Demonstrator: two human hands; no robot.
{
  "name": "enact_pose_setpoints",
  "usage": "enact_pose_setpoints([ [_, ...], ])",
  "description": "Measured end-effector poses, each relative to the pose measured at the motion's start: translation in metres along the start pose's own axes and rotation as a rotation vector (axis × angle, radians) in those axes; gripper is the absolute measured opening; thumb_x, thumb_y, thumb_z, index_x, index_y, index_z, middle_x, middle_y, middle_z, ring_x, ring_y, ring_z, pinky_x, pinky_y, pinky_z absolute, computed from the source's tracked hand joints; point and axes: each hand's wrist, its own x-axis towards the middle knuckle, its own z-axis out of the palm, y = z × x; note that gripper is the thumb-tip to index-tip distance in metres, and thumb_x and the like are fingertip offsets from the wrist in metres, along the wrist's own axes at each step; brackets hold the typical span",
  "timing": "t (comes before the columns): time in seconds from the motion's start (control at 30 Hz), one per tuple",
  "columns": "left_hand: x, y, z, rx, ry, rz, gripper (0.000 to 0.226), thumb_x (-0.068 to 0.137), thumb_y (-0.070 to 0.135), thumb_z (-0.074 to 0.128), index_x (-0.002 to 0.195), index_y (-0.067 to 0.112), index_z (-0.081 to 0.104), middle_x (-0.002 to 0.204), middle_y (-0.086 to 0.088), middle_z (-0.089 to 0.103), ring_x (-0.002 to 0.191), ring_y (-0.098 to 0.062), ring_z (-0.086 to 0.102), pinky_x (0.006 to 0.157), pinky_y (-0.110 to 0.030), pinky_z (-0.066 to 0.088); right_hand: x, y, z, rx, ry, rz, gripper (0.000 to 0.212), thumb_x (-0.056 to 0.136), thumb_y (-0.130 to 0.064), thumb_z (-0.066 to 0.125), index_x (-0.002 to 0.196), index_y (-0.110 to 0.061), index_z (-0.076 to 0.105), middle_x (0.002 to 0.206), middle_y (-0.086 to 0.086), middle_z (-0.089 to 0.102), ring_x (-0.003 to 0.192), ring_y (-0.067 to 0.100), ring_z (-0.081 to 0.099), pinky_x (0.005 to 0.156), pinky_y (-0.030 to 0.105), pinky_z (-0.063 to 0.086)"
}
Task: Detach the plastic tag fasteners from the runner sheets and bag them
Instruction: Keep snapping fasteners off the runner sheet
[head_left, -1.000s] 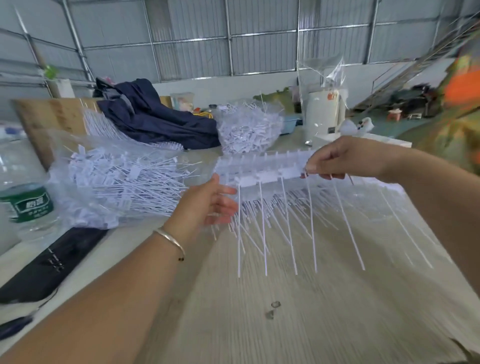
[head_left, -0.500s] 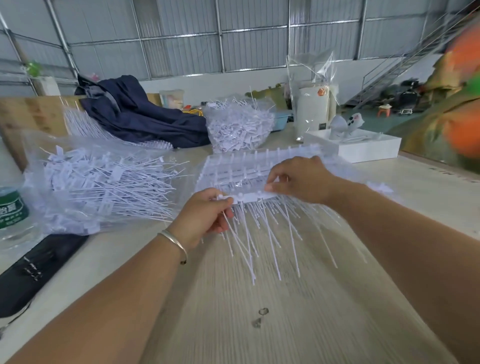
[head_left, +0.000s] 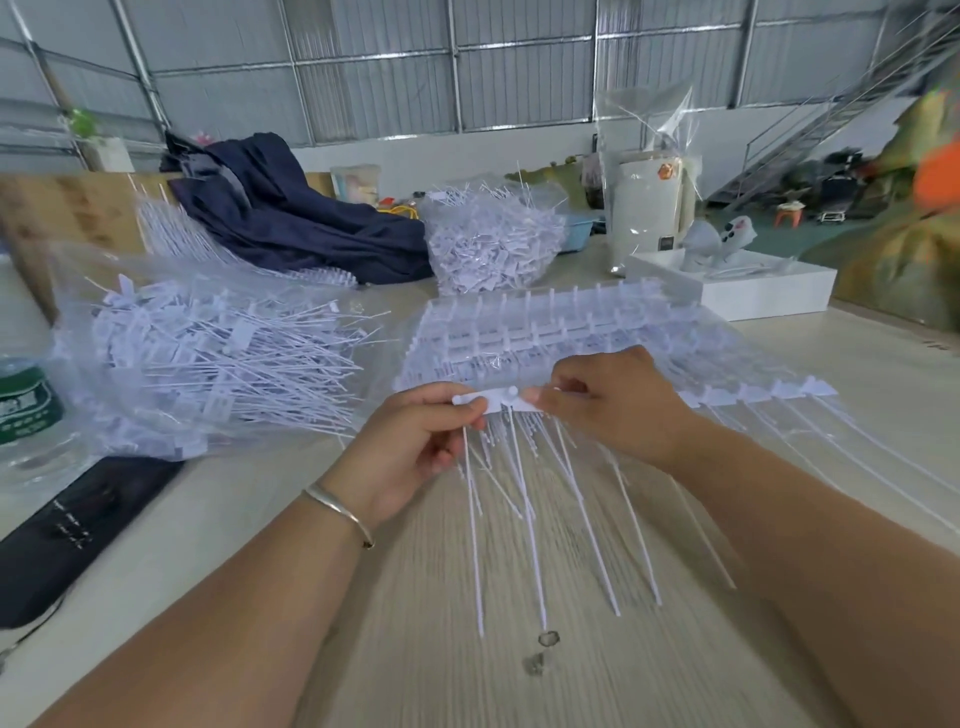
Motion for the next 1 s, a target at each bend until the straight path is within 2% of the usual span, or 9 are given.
enact_pose_setpoints([
  [0.13,-0.001,0.002,0.004,-0.199,-0.030,-0.045,0.005,0.069,0.015,0.073,0.072,0.018,0.076,0.069,0.002,0.064,0.047,-0.002,0.045,0.041,-0.012,0.036,-0.001,0.001,-0.003,0.238,-0.006,0.113,0.057,0.082,-0.061,0.058,0.061,-0.011,0.041,0.056,-0.006,0.036,0.053,0.008,0.037,0.061,0.026,0.028],
  [0.3,-0.003,0.002,0.013,-0.361,-0.096,-0.076,0.010,0.074,0.010,0.068,0.073,0.017,0.075,0.071,0.001,0.061,0.047,-0.001,0.046,0.040,-0.012,0.037,-0.001,-0.004,-0.008,0.523,-0.027,0.179,0.055,0.081,-0.055,0.067,0.062,-0.012,0.039,0.056,-0.008,0.031,0.049,0.004,0.031,0.059,0.025,0.026],
  [0.4,-0.005,0.002,0.015,-0.443,-0.136,-0.102,0.006,0.069,0.012,0.073,0.073,0.016,0.073,0.070,0.001,0.060,0.047,-0.002,0.046,0.042,-0.011,0.037,-0.002,-0.006,-0.013,0.561,-0.074,0.193,0.055,0.079,-0.056,0.068,0.062,-0.012,0.040,0.056,-0.006,0.032,0.049,0.004,0.031,0.057,0.023,0.026],
  [0.53,-0.008,0.003,0.016,-0.493,-0.310,-0.119,0.032,0.050,0.015,0.094,0.073,0.017,0.073,0.067,0.003,0.060,0.051,-0.003,0.049,0.051,-0.013,0.035,-0.006,-0.012,-0.013,0.648,-0.177,0.158,0.066,0.069,-0.069,0.064,0.068,-0.005,0.047,0.069,0.005,0.036,0.062,0.011,0.039,0.065,0.024,0.032],
  [0.63,-0.011,0.006,0.020,-0.458,-0.419,-0.131,0.037,0.050,0.023,0.096,0.079,0.018,0.074,0.065,0.006,0.060,0.056,-0.004,0.052,0.055,-0.015,0.032,-0.008,-0.020,-0.007,0.687,-0.250,0.103,0.077,0.071,-0.074,0.061,0.076,0.002,0.055,0.073,0.006,0.045,0.072,0.016,0.046,0.075,0.032,0.036],
  [0.8,-0.012,0.008,0.019,-0.355,-0.368,-0.140,0.047,0.044,0.029,0.097,0.082,0.017,0.074,0.073,0.001,0.064,0.066,-0.010,0.056,0.059,-0.021,0.040,-0.010,-0.022,-0.010,0.653,-0.176,0.070,0.074,0.065,-0.069,0.057,0.070,0.005,0.049,0.069,0.007,0.042,0.070,0.017,0.045,0.082,0.044,0.049],
  [0.83,-0.012,0.009,0.018,-0.347,-0.364,-0.142,0.045,0.045,0.029,0.096,0.081,0.017,0.073,0.075,0.000,0.064,0.071,-0.012,0.058,0.064,-0.023,0.041,-0.009,-0.022,-0.010,0.629,-0.145,0.074,0.069,0.068,-0.068,0.058,0.065,0.000,0.046,0.066,0.005,0.039,0.067,0.016,0.043,0.077,0.042,0.048],
  [0.9,-0.012,0.011,0.017,-0.352,-0.332,-0.155,0.028,0.057,0.028,0.089,0.074,0.017,0.070,0.078,-0.001,0.065,0.078,-0.014,0.061,0.071,-0.025,0.044,-0.009,-0.021,-0.010,0.595,-0.038,0.072,0.058,0.077,-0.063,0.061,0.057,-0.014,0.037,0.056,-0.005,0.033,0.057,0.009,0.036,0.059,0.025,0.035],
  [1.0,-0.012,0.015,0.019,-0.435,-0.219,-0.219,0.017,0.075,0.025,0.070,0.062,0.014,0.065,0.077,-0.005,0.066,0.075,-0.017,0.063,0.068,-0.025,0.051,-0.008,-0.013,-0.010,0.512,0.095,0.056,0.054,0.084,-0.053,0.066,0.057,-0.019,0.034,0.051,-0.011,0.029,0.050,0.005,0.029,0.053,0.019,0.025],
])
